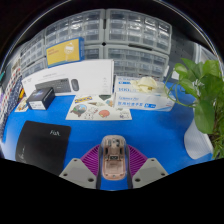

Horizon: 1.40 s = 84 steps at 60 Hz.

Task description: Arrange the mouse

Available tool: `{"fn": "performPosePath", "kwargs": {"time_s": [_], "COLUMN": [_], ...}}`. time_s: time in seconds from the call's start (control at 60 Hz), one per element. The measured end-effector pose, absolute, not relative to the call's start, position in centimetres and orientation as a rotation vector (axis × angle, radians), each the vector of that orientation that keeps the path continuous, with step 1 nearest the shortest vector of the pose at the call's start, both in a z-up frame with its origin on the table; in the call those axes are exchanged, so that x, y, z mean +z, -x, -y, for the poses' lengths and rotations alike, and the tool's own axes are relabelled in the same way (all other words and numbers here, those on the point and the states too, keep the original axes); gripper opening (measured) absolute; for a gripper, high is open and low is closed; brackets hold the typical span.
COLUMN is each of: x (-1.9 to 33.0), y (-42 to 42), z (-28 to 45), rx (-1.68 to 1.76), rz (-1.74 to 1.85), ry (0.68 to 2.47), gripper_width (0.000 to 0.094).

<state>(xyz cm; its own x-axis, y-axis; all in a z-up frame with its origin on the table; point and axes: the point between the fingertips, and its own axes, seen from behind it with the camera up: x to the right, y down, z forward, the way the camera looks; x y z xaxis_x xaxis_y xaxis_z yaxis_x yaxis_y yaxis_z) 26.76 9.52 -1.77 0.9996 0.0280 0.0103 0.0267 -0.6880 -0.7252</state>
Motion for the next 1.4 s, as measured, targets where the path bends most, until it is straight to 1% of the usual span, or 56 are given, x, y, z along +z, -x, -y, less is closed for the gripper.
{"fn": "performPosePath", "kwargs": {"time_s": [0.067, 0.15, 0.35, 0.433, 0.517, 0.583, 0.65, 0.75, 0.867, 0.983, 1.05, 1.083, 1.15, 1.183, 1.3, 1.317, 1.4], "x": [-0.7, 2.9, 16.4, 21.0, 24.0, 24.6, 23.8, 20.0, 12.7, 5.5, 2.0, 0.8, -1.2, -1.1, -1.2, -1.2, -1.2], "y": [-26.7, -26.7, -23.0, -20.1, -16.3, -13.1, -9.6, -5.4, -2.3, -1.3, -1.0, -0.9, -1.0, -1.0, -1.1, -1.1, -1.2], "z": [-9.5, -10.0, -10.7, -10.0, -9.8, -9.6, -9.4, -9.4, -9.0, -8.3, -7.8, -7.6, -7.2, -7.6, -7.4, -7.4, -7.5], "rx": [0.015, -0.011, -0.062, -0.063, -0.056, -0.041, -0.001, 0.029, 0.07, 0.085, 0.09, 0.096, 0.088, 0.074, 0.032, 0.028, 0.018], "rz": [-0.017, -0.058, -0.109, -0.099, -0.079, -0.063, -0.035, 0.002, 0.018, 0.007, 0.013, 0.006, 0.007, 0.016, 0.026, 0.027, 0.031], "ry": [2.331, 2.28, 2.09, 2.026, 1.984, 1.981, 1.996, 2.049, 2.16, 2.275, 2.337, 2.355, 2.385, 2.357, 2.366, 2.365, 2.36], "gripper_width": [0.0357, 0.0356, 0.0358, 0.0358, 0.0358, 0.0357, 0.0358, 0.0357, 0.0355, 0.0353, 0.0353, 0.0353, 0.0354, 0.0357, 0.036, 0.0387, 0.0434]}}
